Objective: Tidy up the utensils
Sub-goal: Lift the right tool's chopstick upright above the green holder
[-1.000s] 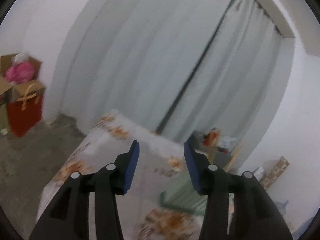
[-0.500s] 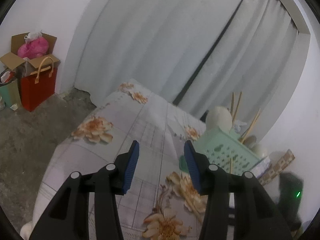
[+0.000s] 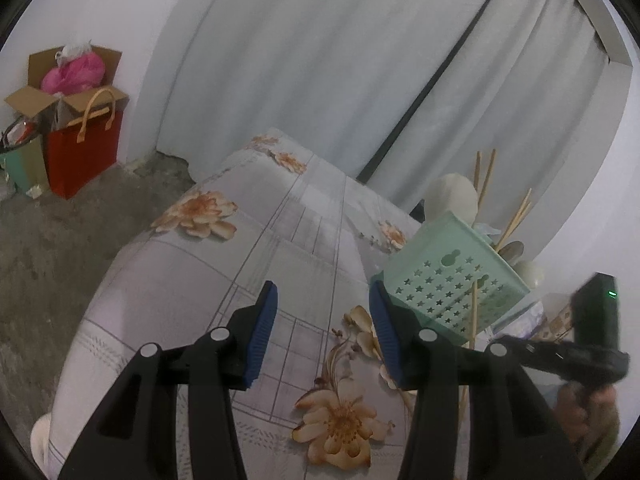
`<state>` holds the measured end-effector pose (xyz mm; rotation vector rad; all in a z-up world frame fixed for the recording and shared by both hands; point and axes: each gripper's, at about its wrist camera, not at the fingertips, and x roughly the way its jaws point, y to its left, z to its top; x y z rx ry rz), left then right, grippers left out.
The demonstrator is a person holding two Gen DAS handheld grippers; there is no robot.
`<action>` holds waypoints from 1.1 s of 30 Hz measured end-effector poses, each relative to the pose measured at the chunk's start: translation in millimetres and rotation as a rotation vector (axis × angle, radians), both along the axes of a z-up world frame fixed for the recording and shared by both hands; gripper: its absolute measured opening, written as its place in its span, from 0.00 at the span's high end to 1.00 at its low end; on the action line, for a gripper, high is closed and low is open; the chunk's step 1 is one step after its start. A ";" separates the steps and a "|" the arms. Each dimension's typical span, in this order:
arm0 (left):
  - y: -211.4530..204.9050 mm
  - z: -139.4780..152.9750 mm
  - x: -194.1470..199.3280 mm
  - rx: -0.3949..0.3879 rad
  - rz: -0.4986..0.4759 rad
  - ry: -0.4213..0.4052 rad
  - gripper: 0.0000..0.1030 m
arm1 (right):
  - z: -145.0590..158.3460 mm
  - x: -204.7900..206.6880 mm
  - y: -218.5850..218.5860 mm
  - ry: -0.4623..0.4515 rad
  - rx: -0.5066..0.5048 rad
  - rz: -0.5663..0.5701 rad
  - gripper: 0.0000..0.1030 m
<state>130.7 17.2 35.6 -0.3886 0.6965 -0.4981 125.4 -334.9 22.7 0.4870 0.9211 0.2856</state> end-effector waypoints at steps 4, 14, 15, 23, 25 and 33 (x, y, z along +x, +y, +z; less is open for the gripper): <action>-8.4 -4.0 -3.7 0.010 -0.035 0.022 0.55 | -14.6 28.0 -4.4 0.027 -0.011 -0.051 0.73; -52.1 -31.3 -16.6 0.070 -0.185 0.105 0.55 | -21.3 41.0 7.0 0.050 -0.019 -0.037 0.96; -55.2 -33.3 -17.3 0.078 -0.192 0.110 0.55 | -20.7 38.9 9.5 0.053 -0.025 -0.029 0.96; -69.4 -46.4 -18.6 0.125 -0.227 0.152 0.55 | -9.1 9.6 27.3 0.051 -0.137 0.068 0.96; -68.6 -46.7 -19.4 0.127 -0.221 0.151 0.55 | 10.4 -2.2 32.0 -0.010 -0.174 0.094 0.96; -65.0 -38.9 -23.3 0.125 -0.208 0.129 0.55 | 112.8 -12.2 22.4 -0.485 -0.344 -0.078 0.96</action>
